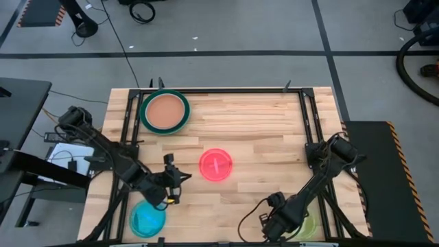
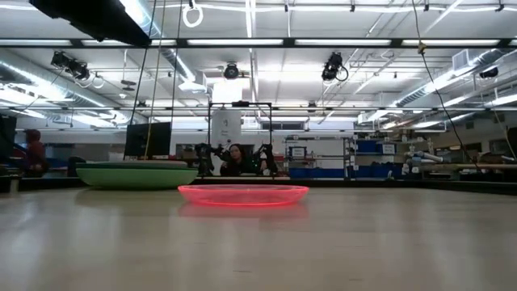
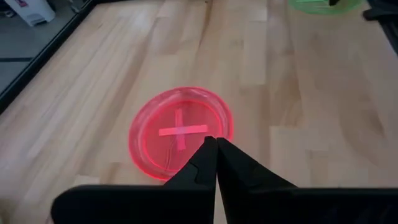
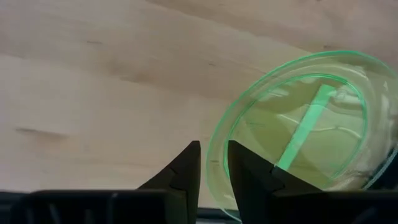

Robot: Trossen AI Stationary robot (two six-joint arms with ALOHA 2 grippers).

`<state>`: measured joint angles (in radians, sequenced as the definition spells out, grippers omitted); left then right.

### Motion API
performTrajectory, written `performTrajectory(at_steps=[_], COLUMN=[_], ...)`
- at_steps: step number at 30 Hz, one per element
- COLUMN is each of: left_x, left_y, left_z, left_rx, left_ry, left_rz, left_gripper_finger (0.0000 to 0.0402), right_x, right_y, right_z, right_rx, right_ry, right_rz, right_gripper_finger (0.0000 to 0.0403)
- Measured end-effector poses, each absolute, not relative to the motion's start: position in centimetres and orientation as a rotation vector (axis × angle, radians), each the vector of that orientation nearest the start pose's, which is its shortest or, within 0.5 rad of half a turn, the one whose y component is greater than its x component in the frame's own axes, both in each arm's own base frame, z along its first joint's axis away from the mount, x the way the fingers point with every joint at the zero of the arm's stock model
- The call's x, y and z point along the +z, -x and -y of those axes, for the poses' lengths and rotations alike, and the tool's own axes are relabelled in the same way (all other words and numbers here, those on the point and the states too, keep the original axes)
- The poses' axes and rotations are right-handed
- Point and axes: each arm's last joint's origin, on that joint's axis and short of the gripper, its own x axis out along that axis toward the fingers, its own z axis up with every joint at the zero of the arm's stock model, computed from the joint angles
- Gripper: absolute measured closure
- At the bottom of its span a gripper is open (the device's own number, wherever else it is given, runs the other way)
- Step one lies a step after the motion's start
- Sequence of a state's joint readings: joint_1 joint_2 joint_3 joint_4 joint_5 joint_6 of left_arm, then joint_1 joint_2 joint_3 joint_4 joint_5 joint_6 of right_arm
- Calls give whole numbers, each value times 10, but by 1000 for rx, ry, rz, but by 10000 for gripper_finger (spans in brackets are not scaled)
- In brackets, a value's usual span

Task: Stack plastic plates
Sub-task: Stack the light green plate on top of the pink plate

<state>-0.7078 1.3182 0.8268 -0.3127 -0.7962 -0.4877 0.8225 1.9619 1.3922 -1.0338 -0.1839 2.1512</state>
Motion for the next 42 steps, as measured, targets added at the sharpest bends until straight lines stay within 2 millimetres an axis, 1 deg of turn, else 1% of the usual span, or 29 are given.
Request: performTrajectory(at_steps=[5,7,11,15,19,22,24,28,31,32,34,35,37,39,42], left_x=[232,232,232,232,232,232,232,233,232,230,225,224,224,234,263], left_y=[-216,-217,-216,-213,-206,-199,-193,-178,-166,-162,-153,-148,-137,-126,-110], left_z=[146,145,146,152,162,170,177,196,215,221,235,242,254,269,294], left_rx=[199,196,181,119,78,48,23,-49,-136,-168,-221,-246,-300,-372,-484], left_ry=[-109,-124,-132,-121,-107,-83,-58,2,1,-13,-9,18,116,224,281], left_rz=[-573,-576,-581,-596,-594,-590,-587,-568,-542,-538,-530,-529,-534,-531,-469], left_gripper_finger=[386,386,386,386,386,386,386,386,386,386,386,386,386,386,385], right_x=[155,153,149,143,132,131,132,131,131,132,137,142,159,179,204], right_y=[-241,-241,-239,-242,-244,-244,-242,-238,-238,-239,-238,-241,-250,-262,-291], right_z=[-269,-269,-267,-266,-269,-268,-269,-273,-273,-273,-271,-269,-266,-257,-243], right_rx=[-1121,-1147,-1224,-1240,-1257,-1283,-1311,-1320,-1301,-1286,-1263,-1245,-1174,-1093,-868], right_ry=[-1048,-1060,-1093,-1129,-1135,-1145,-1159,-1164,-1154,-1148,-1080,-1053,-1001,-889,-707], right_rz=[-1524,-1523,-1486,-1473,-1506,-1511,-1478,-1448,-1424,-1422,-1425,-1417,-1423,-1413,-1359], right_gripper_finger=[306,304,304,304,304,305,309,331,359,372,392,395,392,393,397])
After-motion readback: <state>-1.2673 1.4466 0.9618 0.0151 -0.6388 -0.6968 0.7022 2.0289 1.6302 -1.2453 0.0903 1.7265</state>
